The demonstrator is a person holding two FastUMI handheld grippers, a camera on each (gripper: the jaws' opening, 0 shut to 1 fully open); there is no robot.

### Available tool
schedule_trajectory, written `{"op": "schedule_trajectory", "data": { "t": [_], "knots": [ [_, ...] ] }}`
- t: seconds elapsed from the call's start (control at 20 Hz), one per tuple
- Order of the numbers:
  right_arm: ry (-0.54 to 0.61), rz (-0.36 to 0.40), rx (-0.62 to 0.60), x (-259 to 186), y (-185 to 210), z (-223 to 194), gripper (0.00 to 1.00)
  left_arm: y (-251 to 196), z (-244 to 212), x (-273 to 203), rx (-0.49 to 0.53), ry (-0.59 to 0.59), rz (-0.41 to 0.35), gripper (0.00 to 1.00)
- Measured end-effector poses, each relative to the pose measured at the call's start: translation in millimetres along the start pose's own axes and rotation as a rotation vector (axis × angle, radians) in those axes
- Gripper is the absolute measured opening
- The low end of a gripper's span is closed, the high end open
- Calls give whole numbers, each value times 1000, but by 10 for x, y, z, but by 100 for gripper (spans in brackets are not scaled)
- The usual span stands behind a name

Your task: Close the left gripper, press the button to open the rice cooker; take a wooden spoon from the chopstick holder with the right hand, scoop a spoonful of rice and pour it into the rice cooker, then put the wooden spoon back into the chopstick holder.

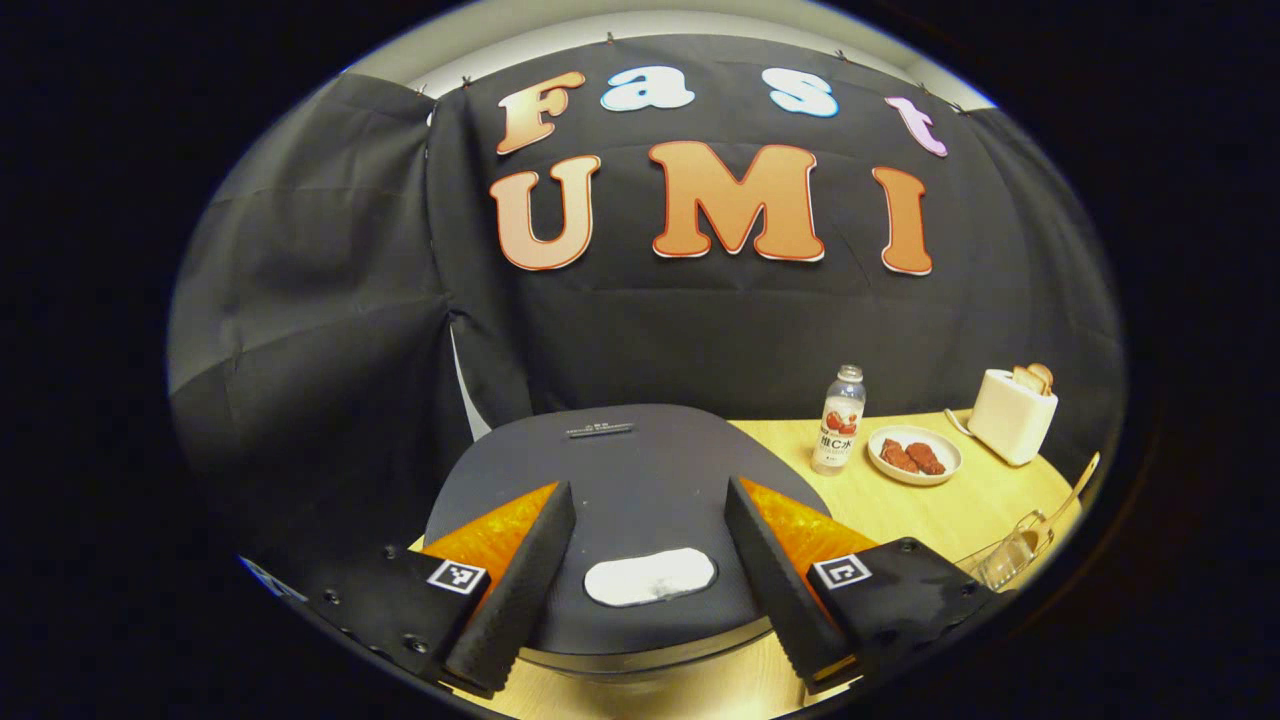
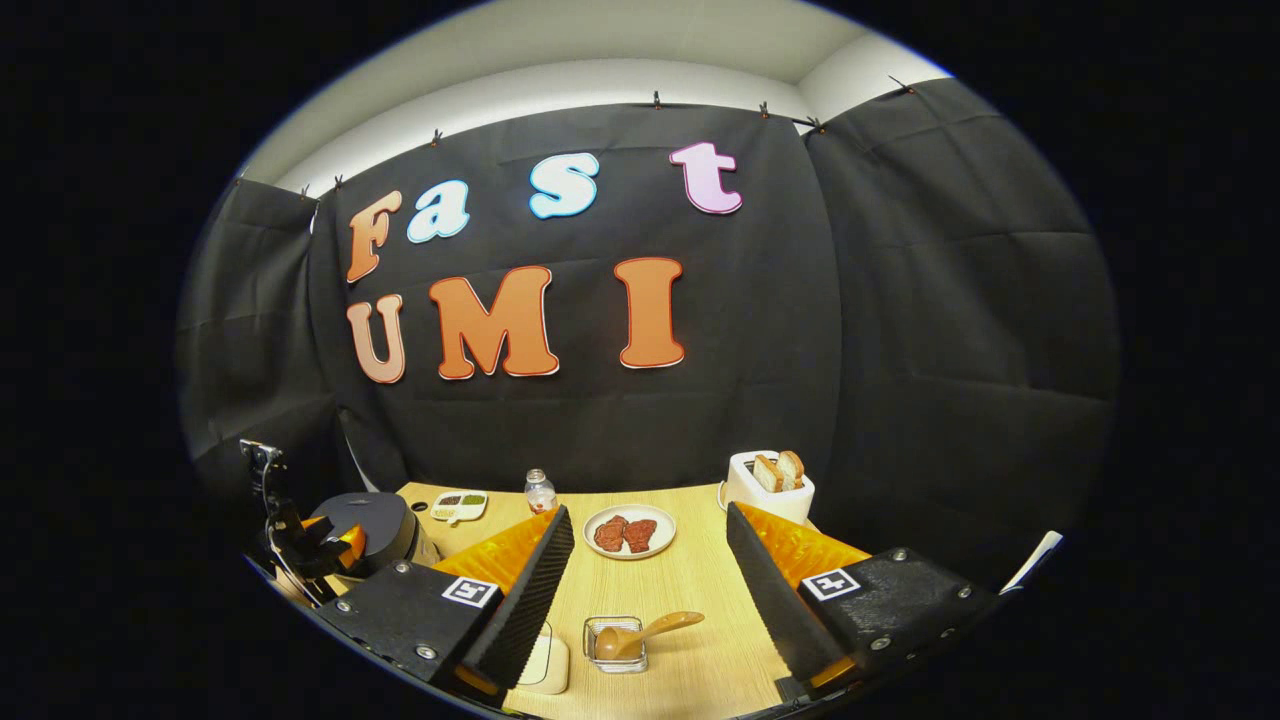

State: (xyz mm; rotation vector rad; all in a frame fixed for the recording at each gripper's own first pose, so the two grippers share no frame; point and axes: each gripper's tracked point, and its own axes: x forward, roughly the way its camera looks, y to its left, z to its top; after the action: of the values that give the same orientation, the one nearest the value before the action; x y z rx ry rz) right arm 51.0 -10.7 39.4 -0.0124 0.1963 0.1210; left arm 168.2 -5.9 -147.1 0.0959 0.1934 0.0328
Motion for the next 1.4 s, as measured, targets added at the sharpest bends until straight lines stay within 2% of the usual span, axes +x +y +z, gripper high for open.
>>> {"op": "schedule_trajectory", "data": {
  "t": [0.1, 0.15, 0.2, 0.25, 0.35, 0.4, 0.45, 0.5, 0.65, 0.7, 0.75, 0.8, 0.85, 0.9, 0.95, 1.0, 1.05, 1.1, 1.15, 1.2, 1.3, 1.4],
  "knots": [
    [8, 1, 12, -9, -18, -20, 95, 1, 45, -5, -31, 10, 6, 95],
    [9, -3, 18, -12, -39, -35, 95, 3, -23, 0, -34, 29, 7, 100],
    [11, -6, 21, -12, -54, -48, 95, 10, -26, -12, -39, 26, 9, 96],
    [17, -11, 21, -22, -71, -72, 95, 3, -81, -16, -42, 43, 7, 97],
    [29, -18, 21, -56, -114, -130, 95, -19, -67, -16, -27, 23, 0, 100],
    [34, -20, 20, -62, -128, -149, 95, -13, -64, -19, -19, 16, -1, 97],
    [34, -23, 18, -75, -147, -141, 95, -16, -10, -38, -9, 17, -4, 100],
    [29, -27, 16, -79, -158, -119, 95, -22, -39, -64, -6, 45, -4, 96],
    [3, -26, 14, -56, -185, 21, 95, -26, 96, -162, -24, 87, -15, 94],
    [-7, -27, 11, -39, -208, 79, 95, -56, 234, -222, -46, 85, -37, 100],
    [-18, -28, 7, -25, -219, 135, 95, -66, 433, -295, -71, 65, -52, 94],
    [-28, -28, 2, -11, -224, 199, 95, -54, 674, -358, -90, 35, -64, 100],
    [-39, -25, -3, 1, -212, 265, 95, -21, 936, -416, -101, 9, -73, 94],
    [-51, -22, -9, 7, -195, 331, 95, 9, 1213, -502, -106, -13, -75, 97],
    [-62, -19, -17, 18, -190, 393, 95, 71, 1508, -607, -103, -41, -77, 100],
    [-72, -16, -26, 25, -166, 446, 95, 129, 1752, -708, -97, -61, -72, 94],
    [-82, -14, -37, 28, -160, 512, 95, 186, 2031, -833, -95, -79, -67, 94],
    [-93, -12, -49, 21, -157, 580, 95, 231, 2267, -952, -98, -98, -66, 99],
    [-106, -11, -61, 15, -148, 659, 95, 273, 2488, -1073, -99, -119, -68, 94],
    [-118, -13, -70, 7, -142, 737, 95, 317, 2695, -1200, -100, -142, -68, 94],
    [-135, -22, -78, -18, -163, 873, 95, 394, 3019, -1410, -85, -180, -78, 94],
    [-148, -21, -83, -56, -136, 991, 95, 592, 3280, -1595, -50, -221, -46, 94]
  ]
}}
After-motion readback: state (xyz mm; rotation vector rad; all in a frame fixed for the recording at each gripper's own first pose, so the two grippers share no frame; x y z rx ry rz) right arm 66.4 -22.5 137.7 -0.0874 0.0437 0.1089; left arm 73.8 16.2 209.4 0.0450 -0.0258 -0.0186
